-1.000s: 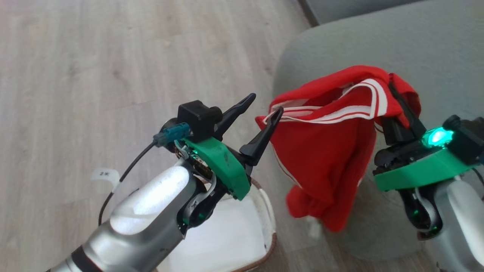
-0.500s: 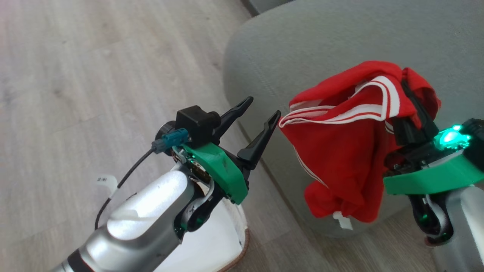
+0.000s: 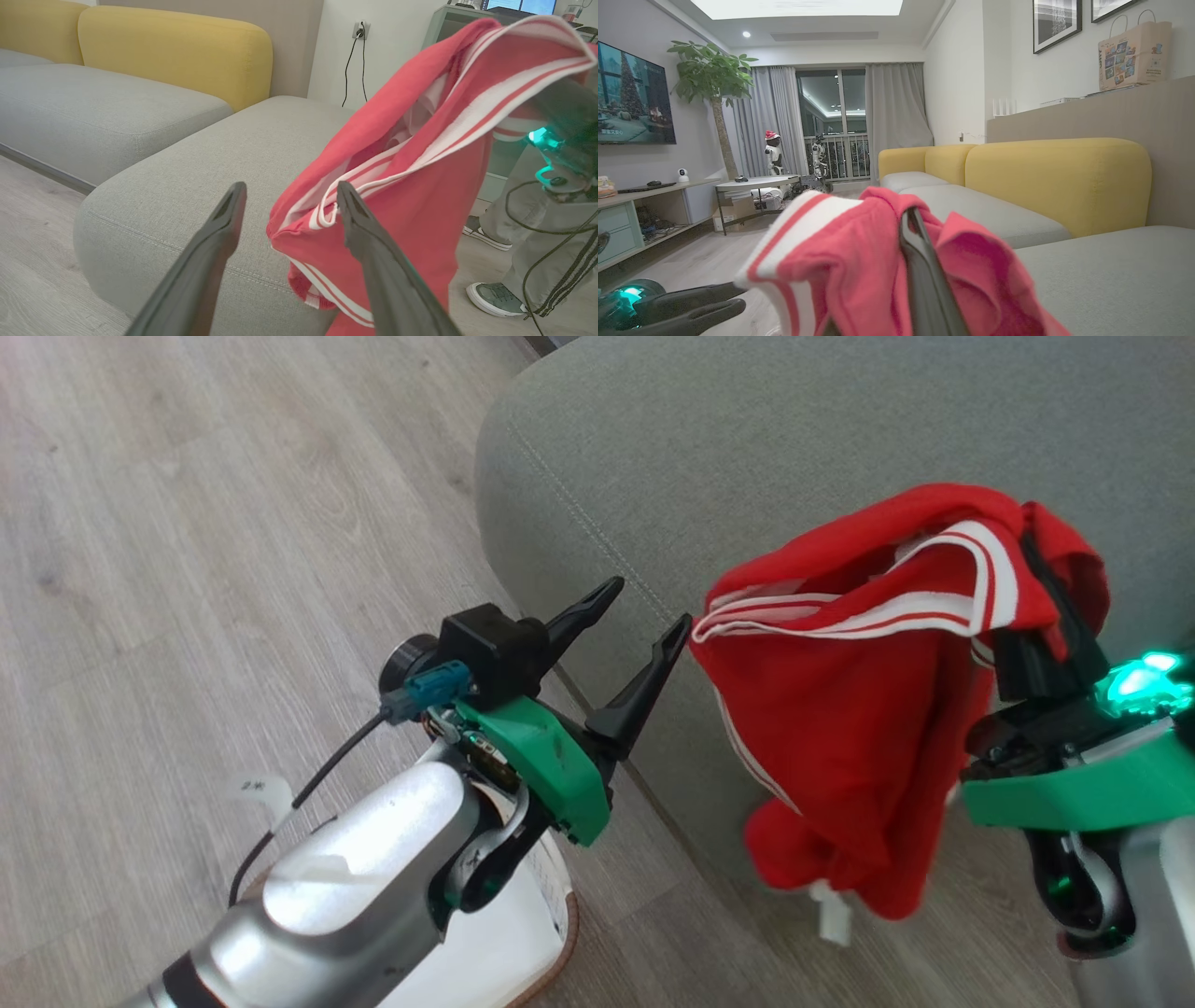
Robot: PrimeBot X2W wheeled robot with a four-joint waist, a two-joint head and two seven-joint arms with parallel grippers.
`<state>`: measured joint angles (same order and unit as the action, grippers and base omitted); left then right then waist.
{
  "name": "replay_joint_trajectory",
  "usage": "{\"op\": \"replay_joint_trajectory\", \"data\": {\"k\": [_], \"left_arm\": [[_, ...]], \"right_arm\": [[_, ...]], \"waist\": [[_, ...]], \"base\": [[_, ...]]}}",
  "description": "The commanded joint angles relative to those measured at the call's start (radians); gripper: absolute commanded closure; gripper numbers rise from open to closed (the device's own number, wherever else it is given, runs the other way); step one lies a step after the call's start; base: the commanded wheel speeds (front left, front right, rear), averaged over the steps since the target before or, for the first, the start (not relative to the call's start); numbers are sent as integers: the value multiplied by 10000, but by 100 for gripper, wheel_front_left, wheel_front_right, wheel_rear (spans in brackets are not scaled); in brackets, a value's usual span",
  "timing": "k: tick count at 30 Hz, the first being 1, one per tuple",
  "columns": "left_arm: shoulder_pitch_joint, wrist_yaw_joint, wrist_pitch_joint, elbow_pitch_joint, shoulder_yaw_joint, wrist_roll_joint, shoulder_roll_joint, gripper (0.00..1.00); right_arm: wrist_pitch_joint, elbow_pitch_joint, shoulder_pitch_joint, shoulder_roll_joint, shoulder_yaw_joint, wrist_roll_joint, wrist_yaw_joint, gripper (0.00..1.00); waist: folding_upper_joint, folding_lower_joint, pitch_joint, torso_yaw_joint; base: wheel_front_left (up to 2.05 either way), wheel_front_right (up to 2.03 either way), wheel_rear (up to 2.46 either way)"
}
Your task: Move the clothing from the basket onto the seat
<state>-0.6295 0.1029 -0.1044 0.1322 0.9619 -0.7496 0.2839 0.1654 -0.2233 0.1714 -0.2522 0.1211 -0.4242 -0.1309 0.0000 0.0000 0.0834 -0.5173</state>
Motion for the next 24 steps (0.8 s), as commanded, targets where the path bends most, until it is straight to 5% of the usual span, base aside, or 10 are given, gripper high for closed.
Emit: {"op": "replay_joint_trajectory", "data": {"k": [1,9,24], "left_arm": [[-568,30,-83,-290,-346,80,264,0],[-724,64,-75,-372,-301,191,310,0],[-1549,-75,648,-969,-64,483,582,0]], "right_arm": [[-61,-479,292,-9,47,71,2,100],[-327,-548,1485,-511,99,-87,2,100],[-158,1843,6132,-3304,10,-1460,2,100]], "waist": [[0,0,26,-9],[0,0,338,-26],[0,0,2162,933]], "base": [[0,0,0],[0,0,0],[0,0,0]]}}
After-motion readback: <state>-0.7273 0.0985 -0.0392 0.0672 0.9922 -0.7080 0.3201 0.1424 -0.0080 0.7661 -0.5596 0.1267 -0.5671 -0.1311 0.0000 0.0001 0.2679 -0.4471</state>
